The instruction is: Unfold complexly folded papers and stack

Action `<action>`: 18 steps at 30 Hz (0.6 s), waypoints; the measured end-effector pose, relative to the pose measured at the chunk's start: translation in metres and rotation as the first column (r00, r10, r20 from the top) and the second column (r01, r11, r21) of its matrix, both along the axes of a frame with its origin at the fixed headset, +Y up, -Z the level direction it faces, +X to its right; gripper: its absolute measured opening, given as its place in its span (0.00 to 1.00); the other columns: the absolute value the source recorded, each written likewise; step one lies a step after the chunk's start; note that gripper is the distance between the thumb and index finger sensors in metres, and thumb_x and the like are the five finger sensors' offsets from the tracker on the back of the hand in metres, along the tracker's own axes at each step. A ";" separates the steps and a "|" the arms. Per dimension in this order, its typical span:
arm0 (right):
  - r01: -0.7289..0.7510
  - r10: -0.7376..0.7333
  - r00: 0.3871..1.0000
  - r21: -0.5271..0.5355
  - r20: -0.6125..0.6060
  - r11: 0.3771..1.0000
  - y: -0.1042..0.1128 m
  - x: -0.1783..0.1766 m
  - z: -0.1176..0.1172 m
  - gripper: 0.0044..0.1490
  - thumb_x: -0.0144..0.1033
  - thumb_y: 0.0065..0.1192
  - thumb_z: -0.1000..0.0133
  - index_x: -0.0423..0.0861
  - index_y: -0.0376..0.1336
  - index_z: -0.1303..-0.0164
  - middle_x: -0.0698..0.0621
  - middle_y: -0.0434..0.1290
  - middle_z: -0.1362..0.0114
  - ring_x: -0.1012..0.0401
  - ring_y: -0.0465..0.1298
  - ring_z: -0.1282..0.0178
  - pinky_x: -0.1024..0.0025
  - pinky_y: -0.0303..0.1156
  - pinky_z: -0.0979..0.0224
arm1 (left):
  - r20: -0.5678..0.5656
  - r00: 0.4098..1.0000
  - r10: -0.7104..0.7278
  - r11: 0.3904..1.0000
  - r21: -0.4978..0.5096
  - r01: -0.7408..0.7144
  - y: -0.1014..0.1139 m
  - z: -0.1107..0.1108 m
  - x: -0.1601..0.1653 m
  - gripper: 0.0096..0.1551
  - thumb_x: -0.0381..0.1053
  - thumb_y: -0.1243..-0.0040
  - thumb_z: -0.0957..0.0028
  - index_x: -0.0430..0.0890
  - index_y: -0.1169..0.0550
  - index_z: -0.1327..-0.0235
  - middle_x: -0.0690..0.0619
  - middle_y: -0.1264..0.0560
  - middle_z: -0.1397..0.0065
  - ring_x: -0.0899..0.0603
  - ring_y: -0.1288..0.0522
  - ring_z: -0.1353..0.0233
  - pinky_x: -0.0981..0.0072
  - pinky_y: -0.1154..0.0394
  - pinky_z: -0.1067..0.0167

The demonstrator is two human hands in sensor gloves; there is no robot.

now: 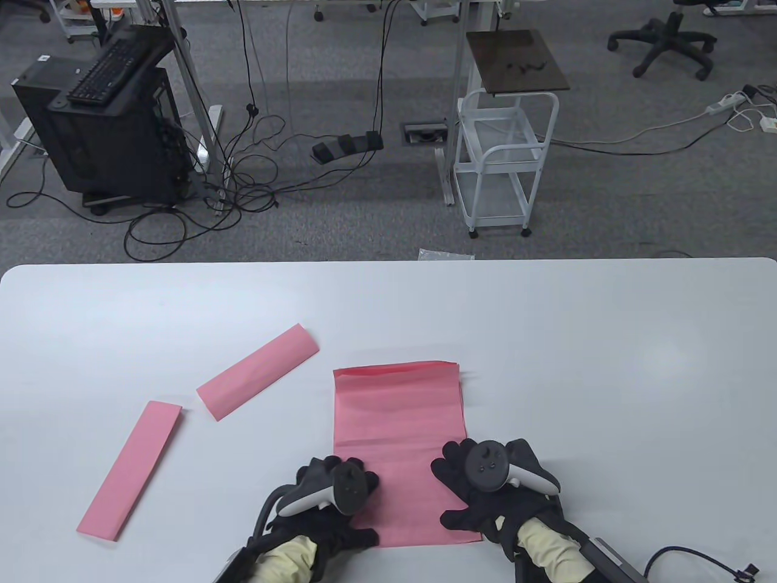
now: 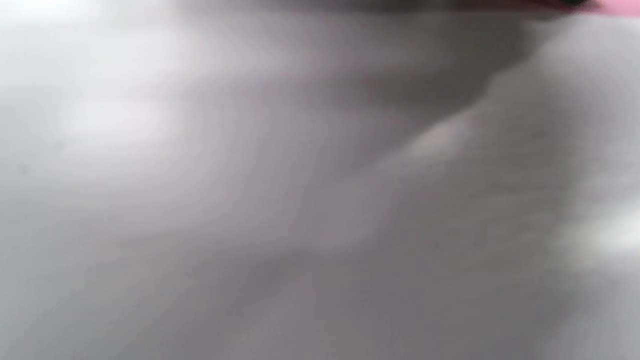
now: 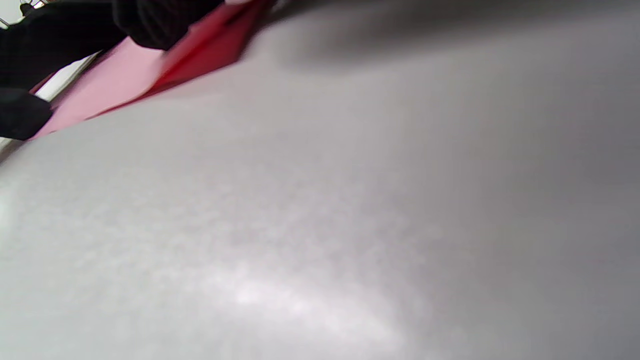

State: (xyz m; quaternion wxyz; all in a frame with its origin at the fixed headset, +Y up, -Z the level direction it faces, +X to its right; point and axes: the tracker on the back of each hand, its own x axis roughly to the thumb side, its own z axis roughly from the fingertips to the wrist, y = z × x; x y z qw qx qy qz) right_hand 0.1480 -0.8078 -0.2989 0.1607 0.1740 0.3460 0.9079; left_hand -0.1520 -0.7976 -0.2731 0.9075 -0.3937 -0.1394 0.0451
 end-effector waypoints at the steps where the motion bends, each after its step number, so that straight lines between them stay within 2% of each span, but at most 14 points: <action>1: 0.000 0.000 1.000 0.000 0.000 1.000 0.000 0.000 0.000 0.50 0.61 0.52 0.46 0.70 0.30 0.23 0.70 0.22 0.18 0.68 0.18 0.20 0.53 0.11 0.26 | -0.027 1.000 0.008 1.000 -0.008 -0.008 0.000 0.001 -0.009 0.55 0.71 0.51 0.51 0.67 0.72 0.31 0.67 0.83 0.25 0.43 0.85 0.23 0.39 0.82 0.35; 6: 0.000 0.000 1.000 -0.004 0.000 1.000 0.000 0.000 0.000 0.50 0.61 0.52 0.46 0.70 0.30 0.24 0.70 0.22 0.18 0.68 0.17 0.20 0.53 0.11 0.27 | -0.034 0.999 0.003 1.000 -0.013 -0.004 0.001 0.001 -0.013 0.56 0.70 0.50 0.52 0.67 0.72 0.31 0.66 0.83 0.25 0.43 0.85 0.23 0.39 0.82 0.34; 8: 0.001 -0.001 1.000 -0.007 0.000 1.000 0.000 0.000 0.000 0.50 0.61 0.52 0.46 0.70 0.30 0.24 0.70 0.21 0.18 0.68 0.17 0.20 0.53 0.10 0.27 | -0.016 1.000 -0.026 1.000 -0.007 0.026 0.007 0.000 -0.008 0.56 0.69 0.49 0.49 0.65 0.71 0.29 0.61 0.81 0.23 0.41 0.82 0.22 0.39 0.81 0.34; 9: 0.002 -0.002 1.000 -0.014 -0.001 1.000 0.000 0.000 0.000 0.50 0.61 0.52 0.46 0.70 0.30 0.24 0.70 0.21 0.18 0.68 0.17 0.21 0.54 0.10 0.27 | 0.013 0.998 -0.060 0.998 0.030 0.059 0.014 -0.002 -0.001 0.52 0.68 0.51 0.45 0.62 0.69 0.26 0.57 0.79 0.21 0.40 0.81 0.21 0.38 0.80 0.33; 11: 0.004 -0.004 1.000 -0.020 -0.001 1.000 0.000 0.000 0.000 0.50 0.61 0.52 0.46 0.70 0.30 0.24 0.71 0.21 0.18 0.68 0.16 0.21 0.54 0.10 0.28 | 0.050 0.998 -0.034 0.995 0.096 0.029 0.021 -0.005 0.013 0.50 0.68 0.53 0.43 0.61 0.67 0.24 0.57 0.79 0.21 0.39 0.81 0.21 0.38 0.79 0.33; 14: 0.004 -0.004 1.000 -0.022 -0.002 1.000 0.000 0.000 0.000 0.50 0.61 0.52 0.46 0.70 0.29 0.24 0.71 0.20 0.19 0.68 0.16 0.21 0.54 0.10 0.28 | 0.169 0.984 0.060 0.996 0.056 -0.070 0.018 -0.010 0.046 0.47 0.67 0.55 0.42 0.63 0.66 0.25 0.60 0.80 0.22 0.41 0.82 0.22 0.39 0.80 0.32; 18: 0.005 -0.005 1.000 -0.024 -0.003 1.000 -0.001 0.000 0.000 0.50 0.61 0.51 0.46 0.70 0.29 0.24 0.71 0.20 0.19 0.68 0.16 0.21 0.54 0.09 0.28 | 0.266 0.964 -0.022 0.998 0.067 0.004 0.004 -0.021 0.080 0.47 0.69 0.57 0.43 0.65 0.69 0.27 0.61 0.80 0.22 0.43 0.82 0.21 0.39 0.80 0.32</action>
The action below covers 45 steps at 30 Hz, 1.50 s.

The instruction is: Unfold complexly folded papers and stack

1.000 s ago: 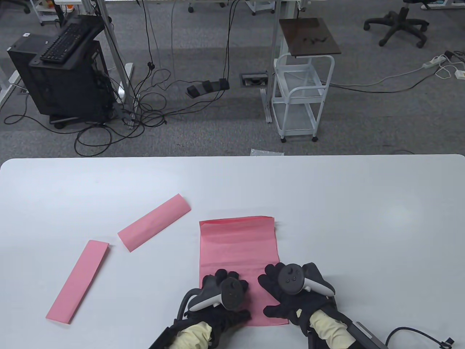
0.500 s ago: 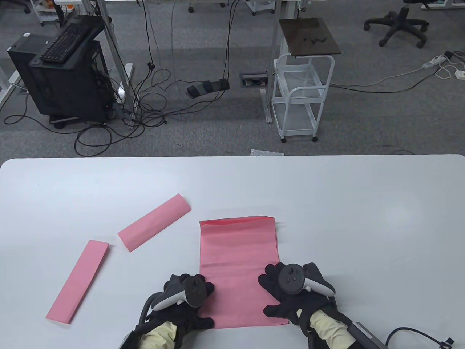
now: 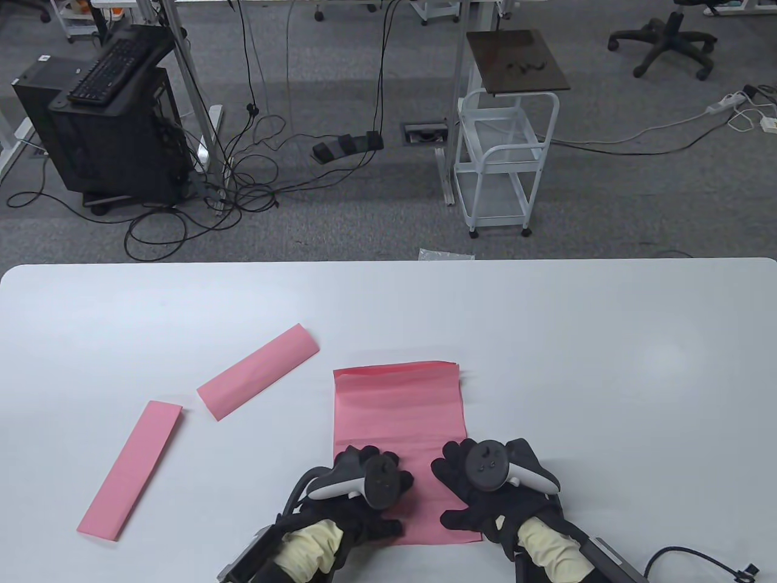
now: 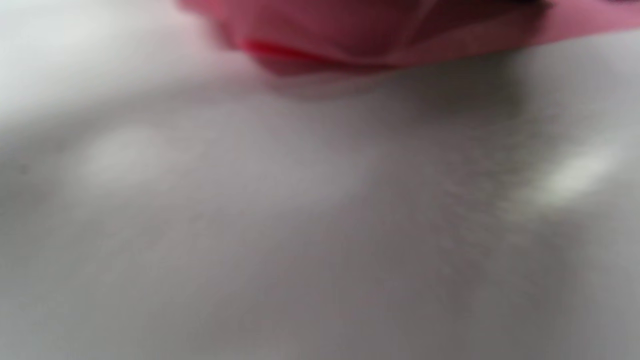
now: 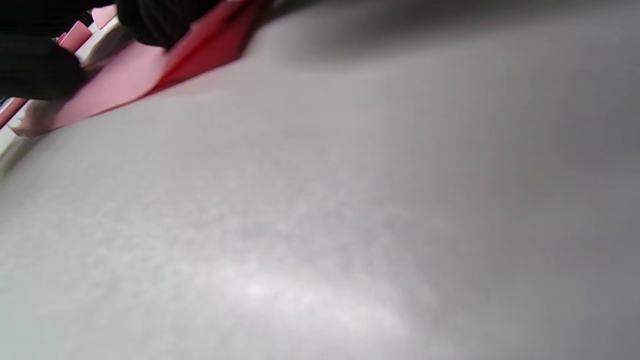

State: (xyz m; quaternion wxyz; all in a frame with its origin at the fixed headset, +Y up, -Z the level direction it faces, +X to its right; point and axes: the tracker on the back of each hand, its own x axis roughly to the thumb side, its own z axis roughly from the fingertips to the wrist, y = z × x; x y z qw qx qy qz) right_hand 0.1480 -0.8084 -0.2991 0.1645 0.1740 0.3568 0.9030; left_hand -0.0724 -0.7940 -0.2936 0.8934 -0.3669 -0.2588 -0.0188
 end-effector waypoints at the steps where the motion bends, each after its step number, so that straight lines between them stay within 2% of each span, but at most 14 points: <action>1: 0.000 0.000 1.000 0.000 0.000 1.000 0.000 0.000 0.000 0.50 0.61 0.51 0.46 0.70 0.29 0.24 0.71 0.20 0.19 0.68 0.16 0.21 0.54 0.09 0.28 | -0.006 1.000 -0.016 1.000 0.002 0.016 -0.004 -0.005 0.002 0.48 0.71 0.60 0.45 0.65 0.71 0.29 0.62 0.81 0.23 0.43 0.82 0.21 0.39 0.80 0.32; 6: 0.000 0.000 1.000 -0.001 -0.001 1.000 0.000 0.000 0.000 0.50 0.61 0.51 0.46 0.70 0.29 0.24 0.71 0.20 0.19 0.68 0.16 0.21 0.54 0.09 0.28 | -0.197 0.980 0.018 1.000 0.009 -0.017 -0.007 -0.034 -0.023 0.45 0.73 0.62 0.46 0.67 0.70 0.30 0.68 0.80 0.23 0.49 0.81 0.20 0.39 0.80 0.32; 10: -0.001 0.001 1.000 -0.001 -0.001 1.000 0.000 0.000 0.000 0.50 0.61 0.51 0.46 0.70 0.29 0.24 0.71 0.20 0.19 0.68 0.16 0.21 0.54 0.09 0.28 | -0.398 0.917 0.017 1.000 0.015 -0.012 -0.007 -0.051 -0.062 0.43 0.72 0.62 0.47 0.70 0.69 0.31 0.70 0.79 0.23 0.50 0.80 0.20 0.40 0.81 0.32; 12: -0.001 0.001 1.000 -0.001 -0.001 1.000 0.000 0.000 0.000 0.50 0.61 0.51 0.46 0.70 0.29 0.24 0.71 0.20 0.19 0.68 0.16 0.21 0.54 0.09 0.28 | -0.441 0.898 0.002 1.000 0.015 0.005 -0.006 -0.056 -0.076 0.43 0.72 0.61 0.47 0.70 0.68 0.31 0.70 0.79 0.23 0.50 0.80 0.19 0.40 0.81 0.32; 17: -0.001 0.001 1.000 -0.002 -0.001 1.000 0.000 0.000 0.000 0.50 0.61 0.51 0.46 0.70 0.29 0.24 0.71 0.20 0.19 0.68 0.16 0.21 0.54 0.09 0.28 | -0.443 0.897 0.003 1.000 0.020 0.007 -0.004 -0.056 -0.077 0.43 0.71 0.61 0.46 0.69 0.68 0.30 0.68 0.78 0.22 0.47 0.79 0.19 0.40 0.80 0.31; 19: -0.002 0.002 1.000 -0.004 -0.002 1.000 0.000 0.000 0.000 0.50 0.61 0.51 0.46 0.70 0.29 0.24 0.71 0.20 0.19 0.68 0.16 0.21 0.54 0.09 0.28 | -0.424 0.906 0.008 1.000 0.026 0.003 0.006 -0.054 -0.067 0.43 0.67 0.59 0.42 0.64 0.66 0.27 0.60 0.77 0.20 0.43 0.77 0.18 0.40 0.79 0.31; 22: -0.001 0.001 1.000 -0.006 -0.003 1.000 0.000 0.000 0.000 0.50 0.61 0.51 0.46 0.70 0.29 0.24 0.71 0.20 0.19 0.68 0.15 0.22 0.54 0.09 0.28 | -0.227 0.974 0.022 0.986 0.168 0.017 0.018 -0.044 -0.040 0.43 0.66 0.59 0.41 0.63 0.66 0.25 0.58 0.79 0.22 0.42 0.78 0.19 0.41 0.78 0.29; 24: 0.000 0.000 1.000 -0.008 -0.003 1.000 0.000 0.000 0.000 0.50 0.61 0.51 0.46 0.70 0.29 0.24 0.71 0.19 0.19 0.68 0.15 0.22 0.54 0.09 0.28 | -0.084 0.996 0.007 0.991 0.133 0.004 0.019 -0.036 -0.016 0.43 0.67 0.59 0.41 0.64 0.66 0.25 0.60 0.79 0.21 0.44 0.78 0.18 0.42 0.78 0.28; 26: 0.000 0.000 1.000 -0.009 -0.003 1.000 0.000 0.000 0.000 0.50 0.61 0.51 0.46 0.70 0.28 0.24 0.71 0.19 0.19 0.68 0.15 0.22 0.54 0.09 0.28 | -0.026 1.000 -0.007 0.998 0.054 0.008 0.012 -0.036 0.004 0.43 0.66 0.59 0.41 0.64 0.66 0.26 0.62 0.80 0.22 0.45 0.79 0.19 0.43 0.79 0.28; 29: 0.000 0.000 1.000 -0.009 -0.003 1.000 0.000 0.000 0.000 0.50 0.61 0.51 0.46 0.70 0.28 0.24 0.71 0.19 0.19 0.68 0.15 0.22 0.54 0.09 0.29 | -0.059 0.998 -0.033 0.998 0.046 0.036 -0.004 -0.057 0.013 0.43 0.72 0.64 0.45 0.67 0.70 0.30 0.63 0.79 0.22 0.46 0.78 0.18 0.42 0.78 0.28; 31: -0.001 0.001 1.000 -0.009 -0.004 1.000 -0.001 0.000 0.000 0.50 0.61 0.51 0.45 0.70 0.28 0.24 0.71 0.19 0.19 0.68 0.15 0.22 0.54 0.09 0.29 | -0.178 0.982 0.065 0.998 0.009 -0.064 -0.008 -0.075 0.012 0.43 0.72 0.63 0.45 0.69 0.69 0.31 0.68 0.81 0.24 0.49 0.82 0.20 0.43 0.80 0.29; 38: -0.001 0.001 1.000 -0.012 -0.005 1.000 0.000 0.000 0.000 0.50 0.62 0.50 0.45 0.70 0.28 0.25 0.71 0.19 0.19 0.69 0.15 0.22 0.55 0.08 0.29 | -0.381 0.923 0.060 0.997 0.060 -0.040 -0.007 -0.136 -0.009 0.42 0.73 0.62 0.47 0.70 0.66 0.30 0.71 0.77 0.22 0.53 0.78 0.19 0.44 0.80 0.29; 41: -0.001 0.001 1.000 -0.014 -0.005 1.000 0.000 0.000 0.000 0.49 0.62 0.50 0.45 0.70 0.28 0.25 0.71 0.19 0.19 0.69 0.15 0.22 0.55 0.08 0.29 | -0.462 0.884 0.076 0.996 0.068 -0.050 -0.007 -0.152 -0.024 0.41 0.72 0.62 0.46 0.70 0.65 0.29 0.73 0.77 0.22 0.54 0.79 0.18 0.44 0.80 0.28; 45: 0.002 -0.002 1.000 -0.011 -0.003 1.000 0.000 0.000 0.000 0.49 0.61 0.50 0.45 0.70 0.28 0.24 0.71 0.19 0.19 0.68 0.15 0.22 0.54 0.09 0.29 | -0.474 0.876 0.091 0.995 0.073 -0.064 -0.006 -0.154 -0.025 0.41 0.71 0.61 0.45 0.69 0.65 0.28 0.72 0.76 0.21 0.53 0.79 0.18 0.44 0.79 0.28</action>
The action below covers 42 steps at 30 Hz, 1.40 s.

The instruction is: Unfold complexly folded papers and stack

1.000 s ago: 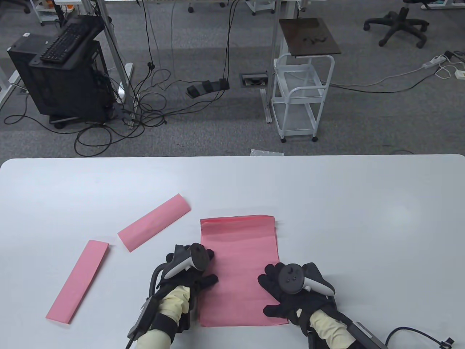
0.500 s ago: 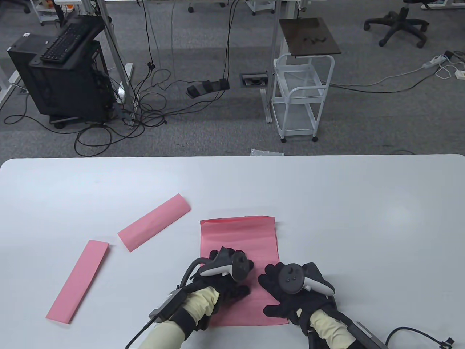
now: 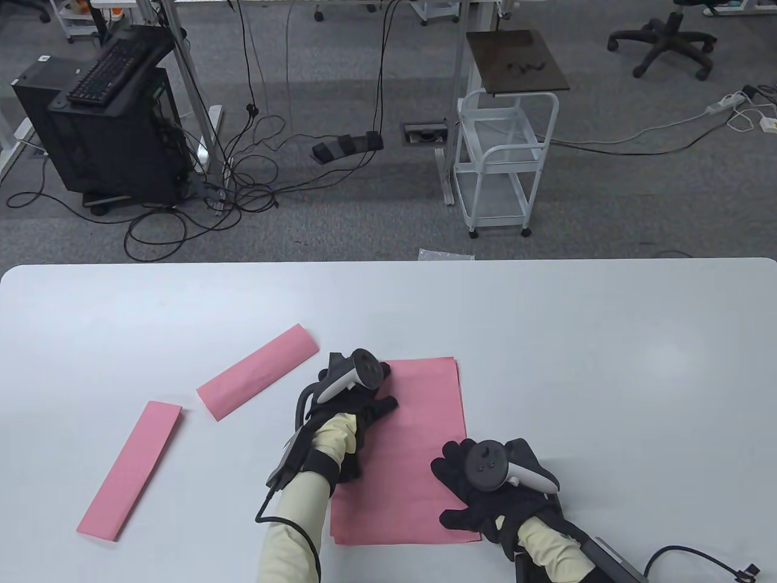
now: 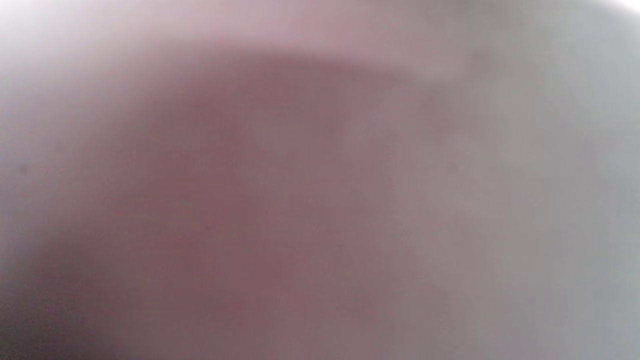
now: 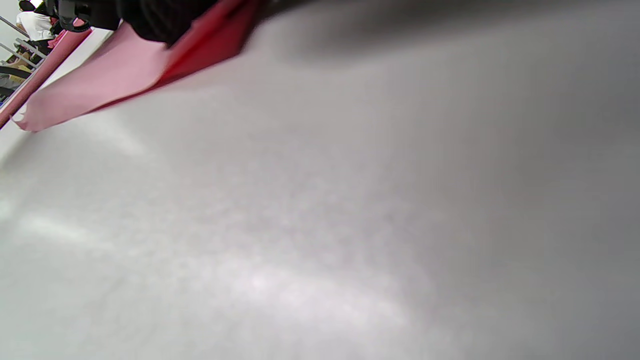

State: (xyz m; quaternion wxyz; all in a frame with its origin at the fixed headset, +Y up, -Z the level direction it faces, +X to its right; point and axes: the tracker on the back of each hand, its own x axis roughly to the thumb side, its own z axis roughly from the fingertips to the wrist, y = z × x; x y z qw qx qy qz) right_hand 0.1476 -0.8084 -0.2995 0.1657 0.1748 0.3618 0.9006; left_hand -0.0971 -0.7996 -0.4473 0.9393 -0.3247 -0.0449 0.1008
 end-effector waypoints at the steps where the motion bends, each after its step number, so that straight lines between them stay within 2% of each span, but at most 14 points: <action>1: 0.000 0.000 1.000 0.003 0.000 1.000 0.000 0.000 0.000 0.49 0.61 0.51 0.45 0.70 0.28 0.24 0.71 0.19 0.19 0.68 0.15 0.22 0.54 0.09 0.29 | 0.008 1.000 -0.009 1.000 0.010 0.009 0.001 0.000 0.001 0.41 0.70 0.62 0.44 0.69 0.65 0.28 0.70 0.76 0.21 0.52 0.78 0.18 0.43 0.79 0.28; 6: -0.025 0.025 1.000 0.060 0.001 0.998 0.004 -0.002 0.000 0.49 0.60 0.52 0.46 0.68 0.31 0.23 0.68 0.23 0.17 0.65 0.19 0.19 0.51 0.13 0.25 | -0.027 0.998 0.058 0.998 0.034 -0.057 0.006 0.002 -0.002 0.40 0.68 0.58 0.43 0.68 0.60 0.25 0.68 0.72 0.18 0.50 0.78 0.17 0.43 0.80 0.29; 9: -0.015 0.015 1.000 0.086 0.006 0.996 0.008 -0.003 -0.001 0.46 0.58 0.51 0.44 0.67 0.34 0.22 0.66 0.26 0.16 0.64 0.22 0.18 0.51 0.15 0.24 | -0.016 0.992 0.124 0.984 0.129 -0.121 0.018 0.009 -0.007 0.42 0.68 0.57 0.43 0.69 0.63 0.26 0.69 0.77 0.21 0.50 0.80 0.19 0.43 0.81 0.30; 13: 0.083 -0.086 0.996 0.086 0.036 0.993 0.021 -0.002 0.002 0.41 0.54 0.46 0.41 0.65 0.36 0.20 0.66 0.27 0.15 0.62 0.22 0.17 0.51 0.15 0.24 | -0.004 0.996 0.092 0.970 0.227 -0.089 0.038 0.015 -0.024 0.43 0.67 0.56 0.43 0.70 0.64 0.26 0.67 0.77 0.21 0.49 0.80 0.19 0.43 0.80 0.29; 15: 0.104 -0.110 0.993 0.124 0.046 0.987 0.031 0.000 0.004 0.40 0.54 0.45 0.40 0.65 0.36 0.20 0.66 0.27 0.15 0.62 0.21 0.17 0.51 0.15 0.25 | -0.033 0.998 0.056 0.966 0.254 -0.046 0.046 0.015 -0.041 0.43 0.66 0.56 0.43 0.69 0.64 0.26 0.67 0.77 0.20 0.48 0.80 0.18 0.42 0.80 0.29; 20: 0.143 -0.158 0.986 0.198 0.062 0.970 0.055 0.008 0.018 0.40 0.54 0.45 0.40 0.65 0.37 0.20 0.64 0.27 0.15 0.61 0.22 0.17 0.51 0.15 0.25 | -0.203 0.978 -0.051 0.974 0.207 0.093 0.048 0.014 -0.104 0.44 0.63 0.50 0.42 0.67 0.60 0.24 0.63 0.73 0.17 0.46 0.76 0.17 0.41 0.77 0.28; 22: 0.166 -0.187 0.979 0.215 0.077 0.962 0.058 0.012 0.024 0.40 0.54 0.46 0.40 0.64 0.37 0.20 0.64 0.27 0.14 0.61 0.22 0.17 0.50 0.15 0.25 | -0.261 0.962 -0.083 0.977 0.170 0.131 0.044 0.015 -0.128 0.45 0.63 0.48 0.43 0.66 0.60 0.24 0.63 0.72 0.17 0.45 0.74 0.16 0.40 0.75 0.26; 26: 0.170 -0.193 0.977 0.220 0.091 0.961 0.057 0.017 0.025 0.41 0.54 0.46 0.40 0.65 0.37 0.20 0.64 0.28 0.14 0.61 0.22 0.17 0.50 0.15 0.25 | -0.389 0.919 -0.060 0.985 0.128 0.118 0.035 0.020 -0.165 0.47 0.62 0.46 0.44 0.65 0.60 0.24 0.62 0.70 0.16 0.44 0.72 0.16 0.39 0.73 0.26; 34: 0.204 -0.234 0.964 0.214 0.124 0.955 0.055 0.022 0.021 0.40 0.54 0.46 0.40 0.65 0.37 0.20 0.63 0.28 0.14 0.61 0.22 0.17 0.50 0.14 0.25 | -0.446 0.889 -0.102 0.995 -0.051 0.089 0.024 0.016 -0.190 0.50 0.64 0.46 0.44 0.64 0.65 0.26 0.58 0.73 0.18 0.41 0.74 0.17 0.38 0.74 0.27; 38: 0.217 -0.250 0.958 0.215 0.140 0.952 0.055 0.025 0.018 0.40 0.54 0.46 0.40 0.65 0.37 0.20 0.63 0.28 0.14 0.61 0.22 0.17 0.50 0.14 0.25 | -0.469 0.879 -0.089 0.996 -0.047 0.075 0.022 0.011 -0.192 0.49 0.64 0.47 0.44 0.63 0.64 0.25 0.58 0.69 0.16 0.41 0.68 0.15 0.38 0.72 0.25; 42: 0.223 -0.259 0.953 0.219 0.154 0.950 0.055 0.027 0.016 0.40 0.54 0.46 0.40 0.65 0.37 0.20 0.63 0.28 0.14 0.61 0.22 0.17 0.50 0.14 0.25 | -0.456 0.868 -0.198 0.972 0.025 0.235 0.030 0.006 -0.189 0.41 0.58 0.49 0.42 0.64 0.57 0.24 0.58 0.58 0.14 0.42 0.56 0.14 0.39 0.63 0.22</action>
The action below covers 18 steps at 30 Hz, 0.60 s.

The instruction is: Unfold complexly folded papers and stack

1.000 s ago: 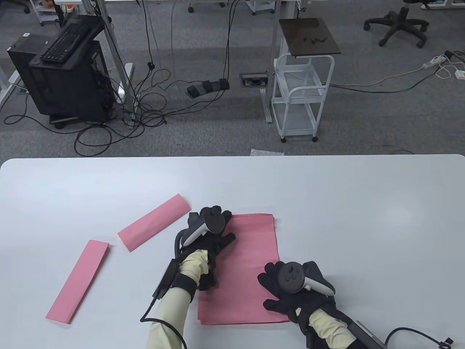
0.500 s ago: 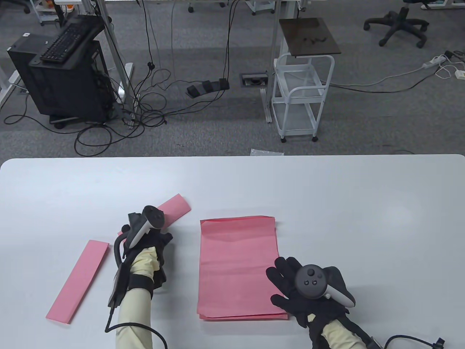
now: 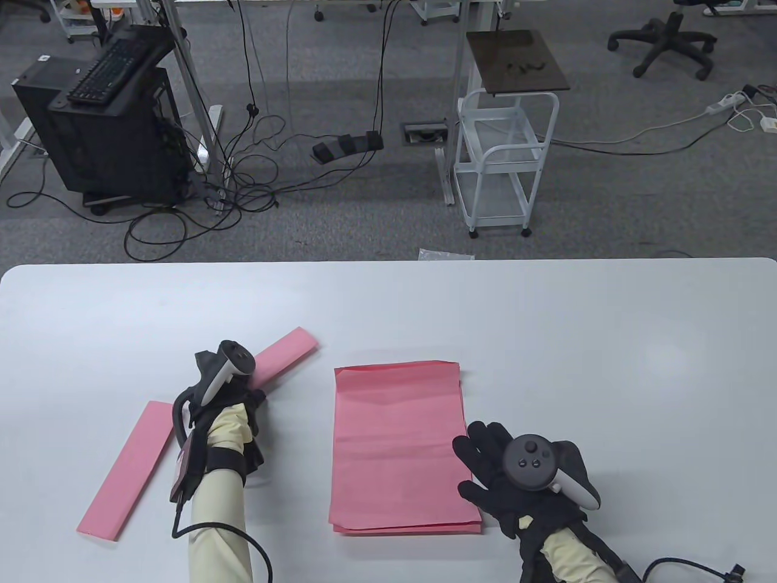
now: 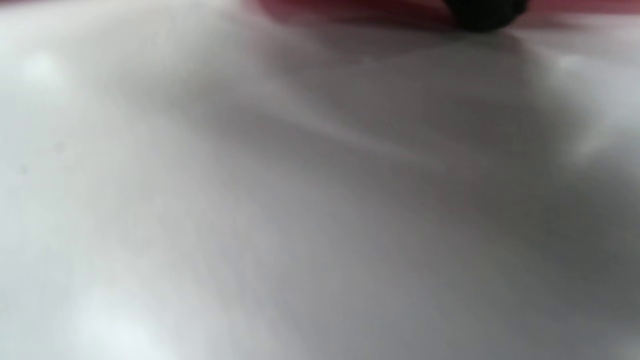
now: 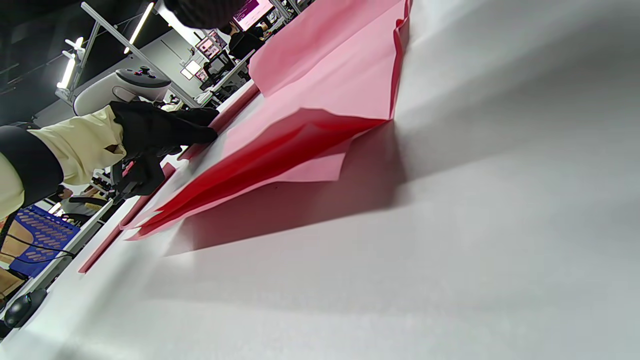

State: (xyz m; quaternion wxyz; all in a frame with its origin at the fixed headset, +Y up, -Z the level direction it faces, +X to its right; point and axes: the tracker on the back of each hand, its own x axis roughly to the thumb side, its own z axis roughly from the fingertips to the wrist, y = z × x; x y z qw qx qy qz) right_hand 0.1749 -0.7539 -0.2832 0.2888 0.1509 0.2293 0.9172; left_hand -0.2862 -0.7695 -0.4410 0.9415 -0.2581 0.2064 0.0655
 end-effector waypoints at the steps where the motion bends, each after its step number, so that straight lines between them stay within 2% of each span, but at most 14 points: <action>1: 0.002 -0.002 1.000 -0.002 0.003 1.000 0.000 0.000 0.000 0.40 0.54 0.46 0.40 0.65 0.37 0.20 0.63 0.28 0.14 0.61 0.22 0.17 0.50 0.14 0.25 | 0.000 0.999 -0.040 0.999 0.023 0.040 0.002 0.000 0.000 0.39 0.56 0.49 0.41 0.65 0.54 0.25 0.59 0.54 0.14 0.43 0.52 0.14 0.40 0.60 0.21; 3: 0.006 -0.006 1.000 -0.007 0.009 1.000 -0.001 0.001 -0.001 0.40 0.54 0.46 0.40 0.65 0.37 0.20 0.63 0.28 0.14 0.61 0.22 0.17 0.50 0.14 0.25 | -0.001 0.996 -0.090 0.989 0.115 0.090 0.007 0.000 0.000 0.34 0.54 0.50 0.41 0.65 0.48 0.24 0.60 0.45 0.15 0.45 0.43 0.15 0.41 0.53 0.20; 6: 0.016 -0.015 1.000 -0.023 0.019 1.000 -0.004 0.002 -0.003 0.40 0.54 0.46 0.40 0.65 0.37 0.20 0.63 0.28 0.14 0.61 0.22 0.17 0.50 0.14 0.25 | -0.022 0.997 -0.074 0.960 0.270 0.077 0.016 0.005 0.001 0.27 0.54 0.51 0.42 0.62 0.36 0.28 0.59 0.31 0.20 0.46 0.29 0.21 0.42 0.43 0.21; 10: 0.055 -0.053 0.998 -0.037 0.044 0.998 -0.007 0.005 -0.006 0.41 0.54 0.46 0.40 0.65 0.36 0.20 0.63 0.27 0.14 0.61 0.21 0.17 0.50 0.13 0.26 | 0.029 0.997 0.066 0.922 0.381 -0.072 0.037 0.012 0.008 0.22 0.55 0.49 0.42 0.60 0.30 0.33 0.57 0.25 0.26 0.45 0.24 0.26 0.44 0.39 0.23; 14: 0.151 -0.154 0.982 0.033 0.112 0.988 -0.004 0.008 -0.013 0.43 0.53 0.50 0.41 0.67 0.35 0.21 0.63 0.28 0.13 0.62 0.20 0.17 0.50 0.13 0.25 | 0.226 0.960 0.164 0.915 0.328 -0.233 0.064 0.021 0.031 0.22 0.55 0.47 0.42 0.56 0.26 0.35 0.54 0.21 0.30 0.44 0.21 0.30 0.44 0.37 0.25; 16: 0.191 -0.200 0.971 0.074 0.135 0.979 0.002 0.007 -0.019 0.45 0.52 0.52 0.42 0.68 0.34 0.21 0.62 0.29 0.13 0.62 0.20 0.17 0.50 0.13 0.25 | 0.353 0.914 0.200 0.916 0.263 -0.302 0.079 0.031 0.052 0.22 0.54 0.47 0.42 0.55 0.26 0.35 0.53 0.21 0.31 0.43 0.21 0.30 0.43 0.37 0.25; 18: 0.221 -0.237 0.959 0.115 0.152 0.968 0.009 0.004 -0.026 0.47 0.49 0.55 0.43 0.68 0.34 0.22 0.61 0.31 0.13 0.61 0.22 0.16 0.49 0.14 0.24 | 0.432 0.875 0.219 0.915 0.222 -0.338 0.088 0.042 0.071 0.22 0.54 0.47 0.42 0.55 0.26 0.35 0.53 0.21 0.30 0.43 0.22 0.29 0.43 0.38 0.25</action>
